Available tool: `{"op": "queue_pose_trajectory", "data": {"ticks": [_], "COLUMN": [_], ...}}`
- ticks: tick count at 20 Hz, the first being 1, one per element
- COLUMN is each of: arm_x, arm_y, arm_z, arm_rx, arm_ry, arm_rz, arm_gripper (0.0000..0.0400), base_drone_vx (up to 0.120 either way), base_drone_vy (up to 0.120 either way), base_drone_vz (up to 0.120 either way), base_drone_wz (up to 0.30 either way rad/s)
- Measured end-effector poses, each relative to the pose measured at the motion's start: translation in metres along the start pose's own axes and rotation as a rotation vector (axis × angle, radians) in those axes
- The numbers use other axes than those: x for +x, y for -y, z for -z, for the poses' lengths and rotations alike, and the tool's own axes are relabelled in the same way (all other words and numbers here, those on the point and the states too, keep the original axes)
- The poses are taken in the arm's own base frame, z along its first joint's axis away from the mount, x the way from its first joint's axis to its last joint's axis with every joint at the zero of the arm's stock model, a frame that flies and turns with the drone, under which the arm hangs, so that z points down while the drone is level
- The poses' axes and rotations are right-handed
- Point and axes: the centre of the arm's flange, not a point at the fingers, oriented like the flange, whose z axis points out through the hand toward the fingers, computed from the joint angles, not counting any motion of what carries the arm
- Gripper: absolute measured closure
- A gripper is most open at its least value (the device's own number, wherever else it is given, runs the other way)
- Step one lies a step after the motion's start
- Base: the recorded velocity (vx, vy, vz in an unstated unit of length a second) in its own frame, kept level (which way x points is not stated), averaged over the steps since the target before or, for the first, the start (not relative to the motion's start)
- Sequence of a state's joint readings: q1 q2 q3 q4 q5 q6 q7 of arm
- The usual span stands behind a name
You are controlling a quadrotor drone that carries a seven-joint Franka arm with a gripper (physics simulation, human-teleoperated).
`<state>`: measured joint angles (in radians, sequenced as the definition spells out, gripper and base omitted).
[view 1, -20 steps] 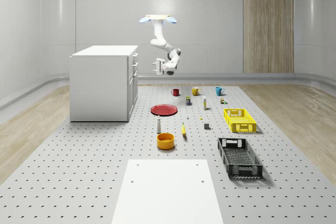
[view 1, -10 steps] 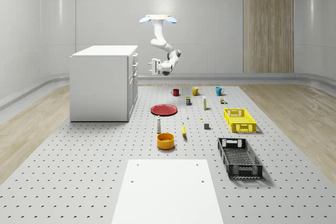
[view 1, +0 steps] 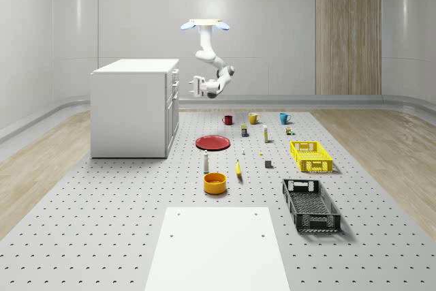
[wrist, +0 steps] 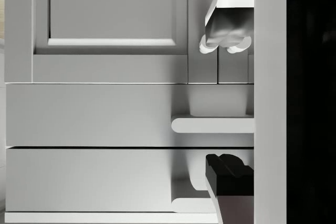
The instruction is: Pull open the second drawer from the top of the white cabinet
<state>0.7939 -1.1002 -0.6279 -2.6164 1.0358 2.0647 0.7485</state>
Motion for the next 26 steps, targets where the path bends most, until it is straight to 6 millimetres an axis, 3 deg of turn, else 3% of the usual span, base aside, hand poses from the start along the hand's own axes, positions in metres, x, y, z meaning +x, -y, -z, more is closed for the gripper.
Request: {"op": "queue_pose_trajectory", "data": {"ticks": [12, 26], "arm_x": [0.009, 0.018], "arm_y": [-0.009, -0.006], "arm_z": [-0.008, -0.058], "arm_rx": [0.000, 0.000], "arm_ry": [0.000, 0.000], "arm_rz": [0.000, 0.000], "arm_gripper": [0.0100, 0.0100], "base_drone_vx": [0.000, 0.000], "base_drone_vy": [0.000, 0.000], "base_drone_vz": [0.000, 0.000], "base_drone_wz": [0.000, 0.000]}}
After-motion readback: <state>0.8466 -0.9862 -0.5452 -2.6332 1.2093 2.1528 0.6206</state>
